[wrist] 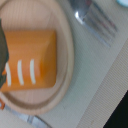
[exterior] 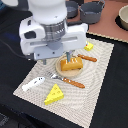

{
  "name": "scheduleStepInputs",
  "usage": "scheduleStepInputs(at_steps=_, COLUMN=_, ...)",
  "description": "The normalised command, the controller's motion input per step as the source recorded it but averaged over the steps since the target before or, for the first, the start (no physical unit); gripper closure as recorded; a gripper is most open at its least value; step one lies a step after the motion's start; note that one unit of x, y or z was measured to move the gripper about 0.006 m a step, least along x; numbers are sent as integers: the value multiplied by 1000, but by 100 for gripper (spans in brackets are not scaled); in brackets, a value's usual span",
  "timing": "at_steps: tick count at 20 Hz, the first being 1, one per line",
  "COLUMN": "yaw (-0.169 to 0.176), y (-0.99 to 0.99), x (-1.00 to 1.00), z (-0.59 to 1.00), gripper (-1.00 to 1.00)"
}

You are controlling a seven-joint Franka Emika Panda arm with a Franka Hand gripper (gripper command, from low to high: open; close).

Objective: Interact with the objects in diverse but meaningful ways.

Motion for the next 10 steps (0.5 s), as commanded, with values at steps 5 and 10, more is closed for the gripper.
scheduleStepInputs(at_steps=5, yaw=21, y=-523, x=656, z=74, gripper=-100)
scheduleStepInputs(at_steps=10, yaw=220, y=-399, x=229, z=77, gripper=-100)
